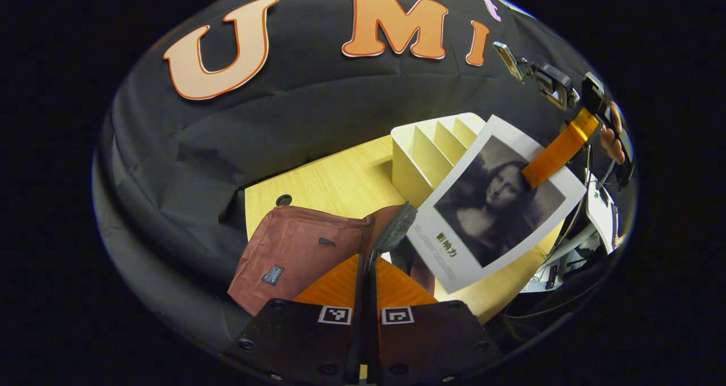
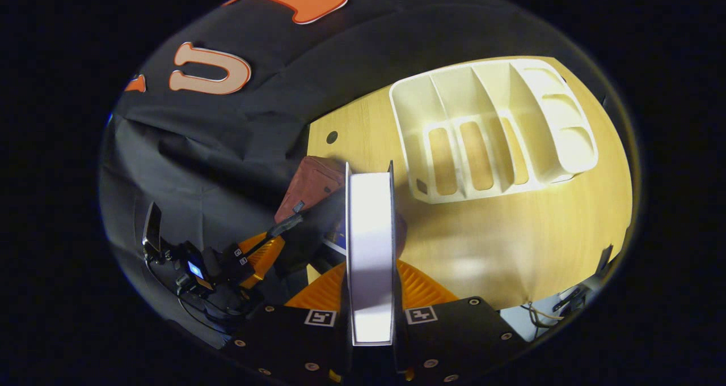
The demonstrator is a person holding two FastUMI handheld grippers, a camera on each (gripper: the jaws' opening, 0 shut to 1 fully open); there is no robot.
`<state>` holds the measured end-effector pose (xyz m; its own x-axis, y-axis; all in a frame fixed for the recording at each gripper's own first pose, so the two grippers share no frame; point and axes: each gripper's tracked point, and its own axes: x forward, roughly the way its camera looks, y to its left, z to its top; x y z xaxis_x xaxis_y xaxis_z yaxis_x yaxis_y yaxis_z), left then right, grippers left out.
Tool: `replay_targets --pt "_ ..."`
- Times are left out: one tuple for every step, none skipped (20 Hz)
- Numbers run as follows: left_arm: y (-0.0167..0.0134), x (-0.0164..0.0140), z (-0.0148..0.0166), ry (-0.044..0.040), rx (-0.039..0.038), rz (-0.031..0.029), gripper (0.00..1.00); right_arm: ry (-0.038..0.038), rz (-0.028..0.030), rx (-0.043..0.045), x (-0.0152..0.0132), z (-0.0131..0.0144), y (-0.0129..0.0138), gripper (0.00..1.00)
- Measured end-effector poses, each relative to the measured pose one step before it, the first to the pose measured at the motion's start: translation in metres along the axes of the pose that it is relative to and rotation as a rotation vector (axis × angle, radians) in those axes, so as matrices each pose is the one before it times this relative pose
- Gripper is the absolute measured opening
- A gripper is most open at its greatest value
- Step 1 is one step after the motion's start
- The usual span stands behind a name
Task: Open the schoolbag, grab two books from the bookshelf and put them into the schoolbag.
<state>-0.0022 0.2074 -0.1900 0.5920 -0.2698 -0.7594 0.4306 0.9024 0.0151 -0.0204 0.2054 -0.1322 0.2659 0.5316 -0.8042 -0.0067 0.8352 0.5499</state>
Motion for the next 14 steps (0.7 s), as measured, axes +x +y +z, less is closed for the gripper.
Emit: replay_targets --pt "-0.00026 -0.00098 -0.0003 0.00067 -0.0017 -0.00037 0.05 0.00603 0.01923 0.02412 0.0104 -0.00378 0.00474 0.3" --pt "-0.00086 -0.00003 -0.00003 0.00084 0.00084 0.00022 0.05 0.00185 0.02507 0.028 0.01118 -0.0011 0.00423 0.3" --pt "-0.00058 0.00067 0.00067 0.00037 0.00033 0.00045 0.05 -0.01087 0.03041 0.04392 0.01103 0.0005 0.00465 0.3" --pt "-0.00026 -0.00112 0.00089 0.00079 -0.0001 0.0006 0.05 -0.01266 0.02949 0.04447 0.01146 0.00022 0.00482 0.3" --pt "-0.00034 0.00065 0.00014 -0.00107 -0.0011 -0.00009 0.05 -0.00402 0.02169 0.04114 0.00471 -0.00536 0.0004 0.29" --pt "-0.00104 0.00035 -0.00036 -0.00107 -0.00089 -0.00016 0.05 0.00327 0.01301 0.02718 0.00736 -0.00547 -0.00198 0.28" --pt "-0.00102 -0.00012 -0.00085 0.00213 -0.00229 -0.00184 0.05 0.00064 0.01119 0.02537 -0.00224 -0.00341 -0.00034 0.28" --pt "-0.00116 0.00038 -0.0001 -0.00031 -0.00134 -0.00227 0.05 0.00362 0.01347 0.01035 0.00039 -0.0028 0.00131 0.28" --pt "-0.0006 0.00005 0.00028 0.00012 -0.00282 -0.00132 0.05 -0.00245 0.01421 0.01055 0.00017 -0.00209 0.00094 0.28" --pt "-0.00174 -0.00057 0.00042 -0.00228 -0.00124 -0.00272 0.05 -0.00936 0.00845 -0.00254 0.00313 -0.00197 -0.00034 0.28" --pt "-0.0012 -0.00052 0.00091 -0.00284 -0.00272 -0.00225 0.05 -0.01548 0.00211 -0.00673 0.00217 -0.00107 -0.00284 0.28" --pt "-0.00212 0.00025 -0.00059 0.00113 -0.00127 -0.00421 0.05 -0.02276 0.00266 -0.01566 0.00617 -0.00101 -0.00354 0.28" --pt "-0.00205 0.00019 -0.00081 -0.00226 -0.0005 -0.00553 0.05 -0.01329 0.01815 0.00629 0.00542 -0.00319 0.00177 0.28" --pt "-0.00334 -0.00135 0.00142 -0.00542 0.00271 -0.00607 0.05 -0.02228 0.01413 0.02126 0.00063 0.00022 0.00071 0.28"
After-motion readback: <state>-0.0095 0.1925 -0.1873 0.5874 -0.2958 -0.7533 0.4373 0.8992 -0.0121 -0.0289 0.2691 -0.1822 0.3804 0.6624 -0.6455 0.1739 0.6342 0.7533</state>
